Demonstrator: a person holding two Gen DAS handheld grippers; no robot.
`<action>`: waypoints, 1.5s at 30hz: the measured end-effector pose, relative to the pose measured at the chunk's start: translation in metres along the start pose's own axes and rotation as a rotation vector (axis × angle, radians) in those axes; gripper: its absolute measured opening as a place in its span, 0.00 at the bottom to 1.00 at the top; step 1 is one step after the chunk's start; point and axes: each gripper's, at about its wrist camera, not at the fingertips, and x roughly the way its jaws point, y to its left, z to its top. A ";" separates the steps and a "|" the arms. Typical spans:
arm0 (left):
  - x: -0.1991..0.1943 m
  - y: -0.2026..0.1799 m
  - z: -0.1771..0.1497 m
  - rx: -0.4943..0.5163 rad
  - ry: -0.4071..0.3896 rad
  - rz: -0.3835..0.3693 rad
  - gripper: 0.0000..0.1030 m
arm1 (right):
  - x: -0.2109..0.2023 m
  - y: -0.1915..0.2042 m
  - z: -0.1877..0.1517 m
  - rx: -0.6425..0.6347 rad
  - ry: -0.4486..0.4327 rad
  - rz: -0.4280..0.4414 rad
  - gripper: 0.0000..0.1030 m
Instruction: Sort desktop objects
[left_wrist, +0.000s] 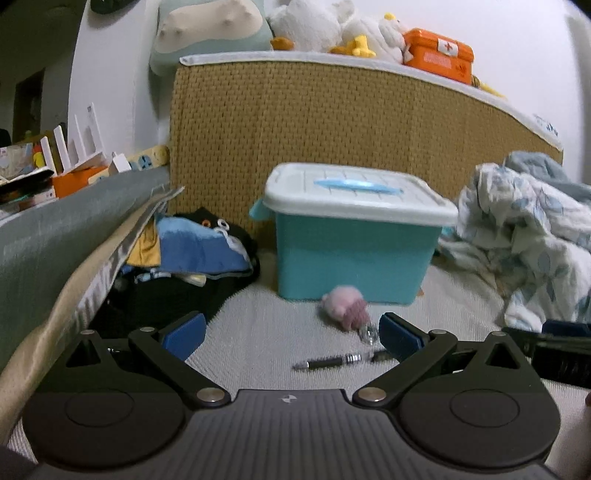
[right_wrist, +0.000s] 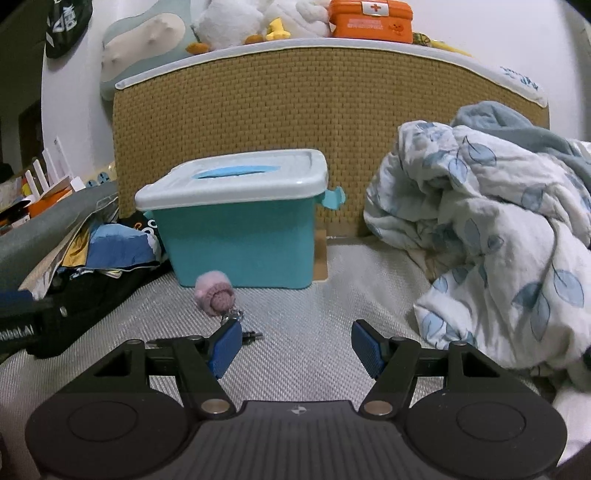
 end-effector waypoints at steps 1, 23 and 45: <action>-0.001 -0.001 -0.004 0.008 0.004 0.003 1.00 | -0.001 -0.001 -0.003 -0.002 -0.005 0.001 0.68; 0.003 -0.017 -0.044 0.029 0.065 0.017 1.00 | 0.014 0.000 -0.033 -0.012 -0.016 -0.005 0.69; -0.009 -0.023 -0.039 0.002 -0.030 0.024 1.00 | 0.017 -0.005 -0.033 0.019 -0.005 -0.008 0.69</action>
